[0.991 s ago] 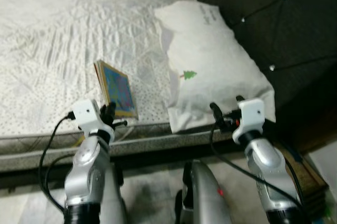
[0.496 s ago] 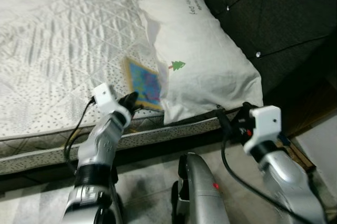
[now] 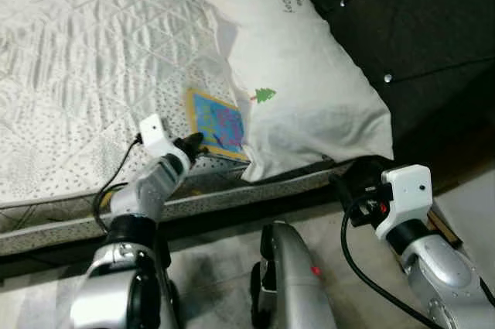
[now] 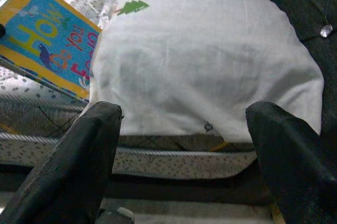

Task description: Clean up the room

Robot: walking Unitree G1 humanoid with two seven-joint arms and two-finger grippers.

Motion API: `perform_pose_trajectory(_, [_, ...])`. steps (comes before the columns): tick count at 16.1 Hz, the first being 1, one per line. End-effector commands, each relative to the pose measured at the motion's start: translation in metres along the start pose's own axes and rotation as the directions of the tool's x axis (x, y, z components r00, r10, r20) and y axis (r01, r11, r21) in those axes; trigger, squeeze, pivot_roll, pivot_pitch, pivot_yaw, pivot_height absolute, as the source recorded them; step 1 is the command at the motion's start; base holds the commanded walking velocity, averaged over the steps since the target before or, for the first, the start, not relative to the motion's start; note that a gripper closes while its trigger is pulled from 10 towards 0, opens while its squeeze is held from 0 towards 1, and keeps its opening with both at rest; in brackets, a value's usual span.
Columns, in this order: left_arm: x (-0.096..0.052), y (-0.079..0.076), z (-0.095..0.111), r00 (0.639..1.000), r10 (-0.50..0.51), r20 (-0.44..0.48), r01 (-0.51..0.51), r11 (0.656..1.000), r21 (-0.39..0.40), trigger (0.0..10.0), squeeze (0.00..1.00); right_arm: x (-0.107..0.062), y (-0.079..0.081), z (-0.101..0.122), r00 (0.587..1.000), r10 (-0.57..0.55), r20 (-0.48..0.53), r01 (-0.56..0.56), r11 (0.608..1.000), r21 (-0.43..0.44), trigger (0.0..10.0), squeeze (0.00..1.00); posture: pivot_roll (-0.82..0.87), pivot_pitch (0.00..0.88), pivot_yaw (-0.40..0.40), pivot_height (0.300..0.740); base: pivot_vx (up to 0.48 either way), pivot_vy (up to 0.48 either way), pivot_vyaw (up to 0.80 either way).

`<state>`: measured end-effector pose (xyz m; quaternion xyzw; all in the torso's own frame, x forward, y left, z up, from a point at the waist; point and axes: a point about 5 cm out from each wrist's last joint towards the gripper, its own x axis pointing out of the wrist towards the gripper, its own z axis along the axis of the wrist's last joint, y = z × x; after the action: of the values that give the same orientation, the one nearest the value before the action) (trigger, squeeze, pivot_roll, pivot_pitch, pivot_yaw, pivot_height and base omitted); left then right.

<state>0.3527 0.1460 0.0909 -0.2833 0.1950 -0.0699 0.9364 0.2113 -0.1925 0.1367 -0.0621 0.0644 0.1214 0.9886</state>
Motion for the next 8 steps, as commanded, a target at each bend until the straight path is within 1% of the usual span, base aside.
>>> perform_pose_trajectory(1, [0.001, 0.004, -0.008, 0.999, 0.025, -0.042, -0.024, 0.999, 0.022, 10.0, 1.0, -0.005, -0.002, 0.001, 1.0, 0.0, -0.012, 0.0, 1.0, -0.015, 10.0, 0.0, -0.22, 0.234, -0.149, 0.575, 0.0, 0.0, 0.0])
perform_pose_trajectory(3, [0.0, 0.012, -0.002, 0.998, 0.057, -0.031, -0.055, 0.997, 0.053, 10.0, 1.0, -0.004, -0.001, 0.002, 1.0, 0.007, -0.011, -0.007, 1.0, -0.024, 10.0, 0.0, -0.22, 0.231, -0.152, 0.575, 0.0, 0.0, 0.0])
perform_pose_trajectory(5, [-0.001, 0.022, 0.009, 0.995, 0.098, -0.005, -0.098, 0.992, 0.086, 10.0, 1.0, 0.002, -0.004, 0.005, 1.0, -0.004, 0.0, 0.004, 1.0, -0.023, 10.0, 0.0, -0.22, 0.225, -0.152, 0.575, 0.0, 0.0, 0.0])
perform_pose_trajectory(8, [-0.001, 0.028, 0.022, 0.992, 0.124, 0.03, -0.127, 0.985, 0.114, 10.0, 1.0, 0.003, 0.0, 0.003, 1.0, 0.001, 0.0, -0.001, 1.0, -0.019, 10.0, 0.0, -0.21, 0.211, -0.143, 0.575, 0.0, 0.0, 0.0])
